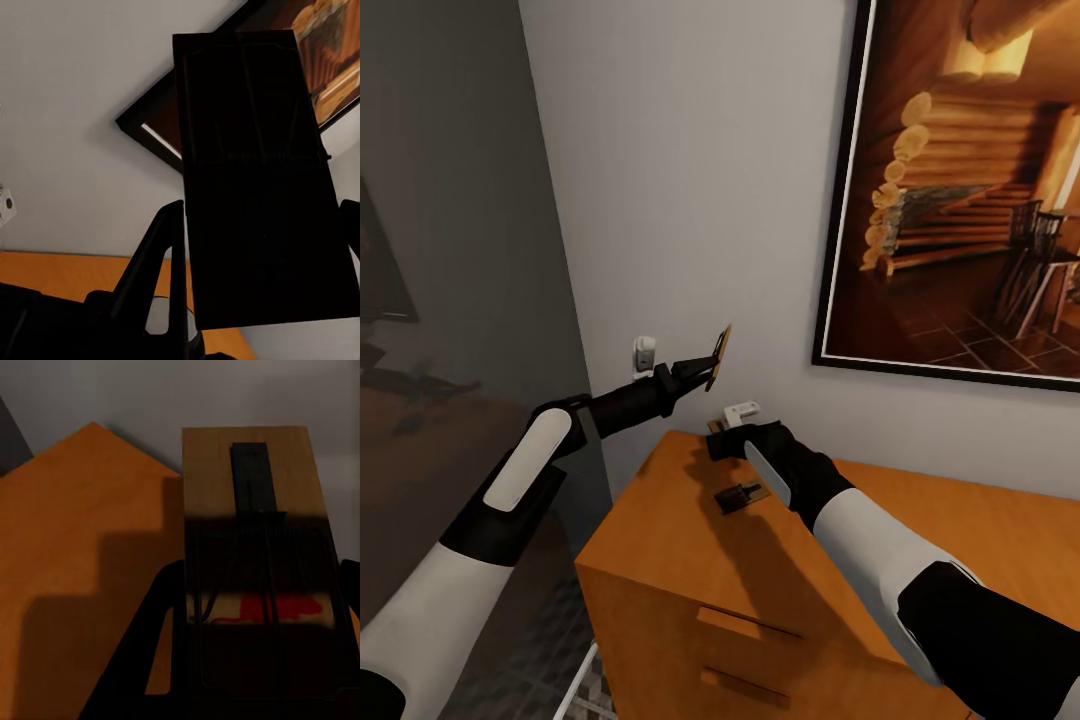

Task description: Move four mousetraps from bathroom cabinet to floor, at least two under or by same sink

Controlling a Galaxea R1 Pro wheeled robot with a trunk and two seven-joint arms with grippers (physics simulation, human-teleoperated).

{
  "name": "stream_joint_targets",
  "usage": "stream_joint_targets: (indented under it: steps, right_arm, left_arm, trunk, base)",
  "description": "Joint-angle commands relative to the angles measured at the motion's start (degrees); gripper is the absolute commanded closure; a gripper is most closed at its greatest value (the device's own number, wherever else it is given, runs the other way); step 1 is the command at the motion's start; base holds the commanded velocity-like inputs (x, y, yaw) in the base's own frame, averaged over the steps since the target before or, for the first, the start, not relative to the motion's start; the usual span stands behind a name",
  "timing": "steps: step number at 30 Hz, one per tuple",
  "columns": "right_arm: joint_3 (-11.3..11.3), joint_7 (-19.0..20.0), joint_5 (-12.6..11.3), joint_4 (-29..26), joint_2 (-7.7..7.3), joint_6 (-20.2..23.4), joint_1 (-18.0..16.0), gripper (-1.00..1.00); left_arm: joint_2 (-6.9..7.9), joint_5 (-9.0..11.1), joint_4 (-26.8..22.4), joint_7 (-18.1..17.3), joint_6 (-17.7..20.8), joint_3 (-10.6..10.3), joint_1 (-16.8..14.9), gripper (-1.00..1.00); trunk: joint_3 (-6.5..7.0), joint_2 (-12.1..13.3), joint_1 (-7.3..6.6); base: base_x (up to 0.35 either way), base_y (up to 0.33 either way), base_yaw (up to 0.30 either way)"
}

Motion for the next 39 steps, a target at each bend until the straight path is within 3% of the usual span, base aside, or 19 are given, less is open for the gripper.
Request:
stream_joint_targets:
  steps: [1,8,27,39]
  right_arm:
    - [0.0,0.1,0.0,0.0,0.0,0.2,-0.1,1.0]
    - [0.0,0.1,-0.1,0.0,0.0,0.3,-0.1,1.0]
    - [0.0,0.2,-0.3,0.2,0.0,0.2,0.0,1.0]
    - [0.0,0.2,-0.4,0.2,0.0,0.2,0.0,1.0]
  left_arm:
    - [0.04,-0.2,0.0,-0.1,0.1,-0.1,-0.1,1.0]
    - [0.02,-0.2,0.1,-0.1,0.1,-0.1,0.0,1.0]
    - [-0.05,-0.2,0.1,-0.1,0.1,-0.1,0.0,1.0]
    - [-0.05,-0.2,0.1,-0.1,0.1,-0.1,0.0,1.0]
  trunk:
    - [-0.06,0.0,0.0]
    - [-0.06,0.0,0.0]
    - [-0.06,0.0,0.0]
    - [-0.06,0.0,0.0]
  base:
    - [0.0,0.0,0.0]
    - [-0.051,0.007,0.0]
    - [-0.289,0.084,0.0]
    - [-0.026,0.006,0.0]
